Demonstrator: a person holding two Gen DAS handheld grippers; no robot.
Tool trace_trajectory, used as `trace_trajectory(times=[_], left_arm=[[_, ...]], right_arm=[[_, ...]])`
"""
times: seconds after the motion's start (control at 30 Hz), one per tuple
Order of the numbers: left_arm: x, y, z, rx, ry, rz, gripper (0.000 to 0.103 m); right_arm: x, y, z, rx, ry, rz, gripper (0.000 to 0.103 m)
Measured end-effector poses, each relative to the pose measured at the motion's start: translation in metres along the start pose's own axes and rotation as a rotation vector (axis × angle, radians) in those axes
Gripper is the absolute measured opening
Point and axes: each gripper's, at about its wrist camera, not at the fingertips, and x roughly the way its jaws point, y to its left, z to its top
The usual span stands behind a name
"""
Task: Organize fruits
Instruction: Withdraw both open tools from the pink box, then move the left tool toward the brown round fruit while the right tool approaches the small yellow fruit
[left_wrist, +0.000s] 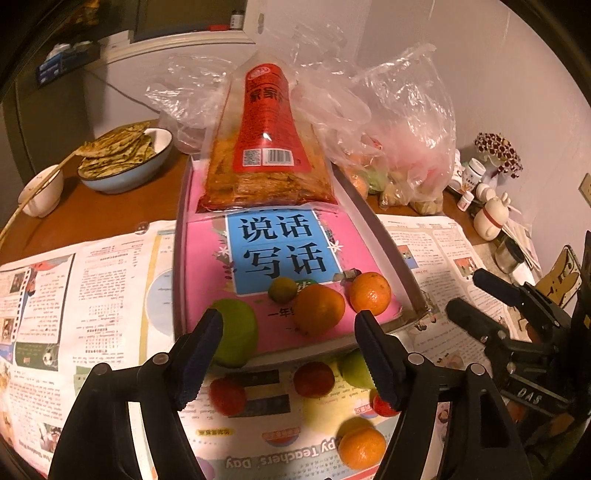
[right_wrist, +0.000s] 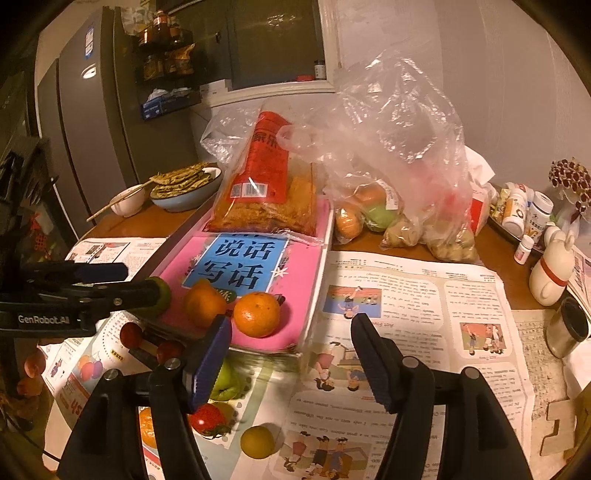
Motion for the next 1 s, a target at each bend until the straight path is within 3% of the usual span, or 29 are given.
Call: trace_trajectory(times=[0.47, 1.0], left_arm=[[-0.016, 0.018, -0.013, -0.03, -0.012, 0.009, 0.076], [-0.02, 0.009, -0.031, -0.004, 0.013, -0.012, 0.076]], right_arm=[[-0.012, -0.004, -0.009, 0.004, 0.0, -0.002, 0.068], [-0.016, 0.003, -0.029, -0.023, 0.036, 0.015, 0.068]])
